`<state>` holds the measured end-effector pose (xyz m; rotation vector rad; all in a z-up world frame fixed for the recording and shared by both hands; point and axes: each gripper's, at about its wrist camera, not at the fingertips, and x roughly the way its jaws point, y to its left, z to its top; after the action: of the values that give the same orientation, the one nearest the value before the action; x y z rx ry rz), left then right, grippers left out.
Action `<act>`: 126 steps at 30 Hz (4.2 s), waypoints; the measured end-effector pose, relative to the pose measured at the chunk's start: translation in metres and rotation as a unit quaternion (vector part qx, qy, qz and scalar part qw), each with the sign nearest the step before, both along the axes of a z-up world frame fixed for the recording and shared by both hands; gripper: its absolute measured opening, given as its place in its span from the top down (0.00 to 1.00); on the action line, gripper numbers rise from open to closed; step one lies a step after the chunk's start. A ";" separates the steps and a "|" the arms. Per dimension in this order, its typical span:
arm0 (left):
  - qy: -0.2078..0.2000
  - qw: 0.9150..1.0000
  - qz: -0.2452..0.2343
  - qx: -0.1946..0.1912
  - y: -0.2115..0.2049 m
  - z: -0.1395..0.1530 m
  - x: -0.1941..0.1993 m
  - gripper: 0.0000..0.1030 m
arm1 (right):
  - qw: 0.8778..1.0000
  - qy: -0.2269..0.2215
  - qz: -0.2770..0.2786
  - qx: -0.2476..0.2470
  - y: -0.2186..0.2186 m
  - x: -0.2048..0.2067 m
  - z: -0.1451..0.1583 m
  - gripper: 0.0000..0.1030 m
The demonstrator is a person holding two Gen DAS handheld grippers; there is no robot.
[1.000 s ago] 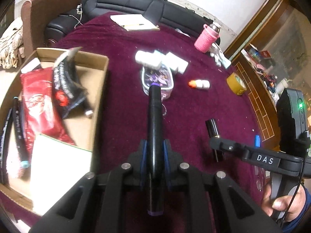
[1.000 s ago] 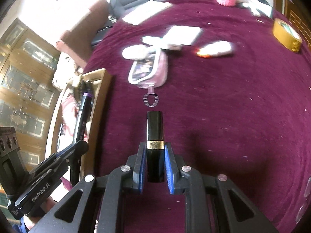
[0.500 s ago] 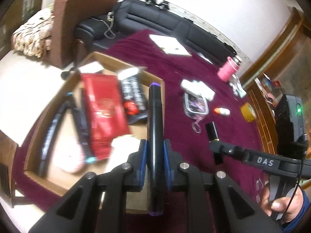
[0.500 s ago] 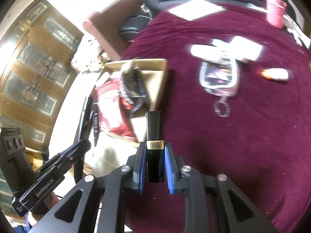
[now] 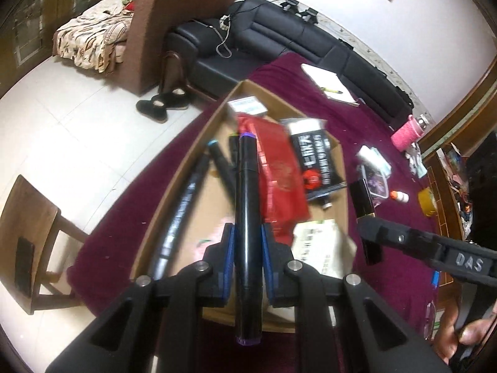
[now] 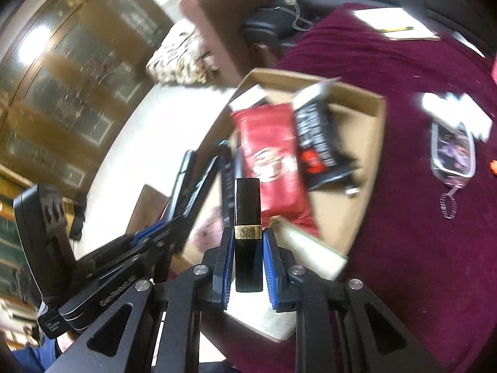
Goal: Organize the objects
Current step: 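Lower the lipstick into the tray with the right gripper while the left drops the purple-capped marker there, then grasp the white bottle with the left gripper while the right moves toward the clear pink pouch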
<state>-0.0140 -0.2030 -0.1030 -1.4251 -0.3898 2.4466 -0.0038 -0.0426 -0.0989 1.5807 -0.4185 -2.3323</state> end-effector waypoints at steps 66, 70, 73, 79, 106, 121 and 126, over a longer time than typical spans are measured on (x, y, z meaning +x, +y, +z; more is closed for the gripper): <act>-0.050 0.984 -0.158 0.071 0.183 0.033 -0.068 0.65 | 0.942 0.001 -0.317 -0.108 0.282 0.145 -0.015 0.47; -0.111 0.980 -0.122 0.113 0.210 0.027 -0.093 0.51 | 0.937 -0.003 -0.324 -0.128 0.310 0.163 -0.024 0.45; -0.164 0.975 -0.059 0.135 0.228 0.012 -0.121 0.51 | 0.938 -0.007 -0.317 -0.138 0.323 0.168 -0.034 0.45; -0.203 0.972 0.007 0.120 0.261 -0.017 -0.160 0.53 | 0.941 0.000 -0.308 -0.139 0.349 0.184 -0.039 0.45; -0.078 0.994 -0.068 0.044 0.268 -0.006 -0.113 0.66 | 0.949 -0.020 -0.293 -0.118 0.340 0.150 -0.043 0.45; -0.008 0.992 -0.115 0.055 0.145 0.041 -0.016 0.66 | 0.963 -0.056 -0.264 0.012 0.260 -0.025 -0.040 0.12; 0.006 0.995 -0.084 0.054 0.089 0.047 -0.016 0.66 | 0.959 -0.062 -0.265 0.082 0.240 -0.063 -0.053 0.12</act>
<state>-0.0298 -0.1137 -0.0563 -1.3424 -0.3771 2.2652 -0.0667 0.1974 -0.1515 1.8872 -0.7781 -2.7185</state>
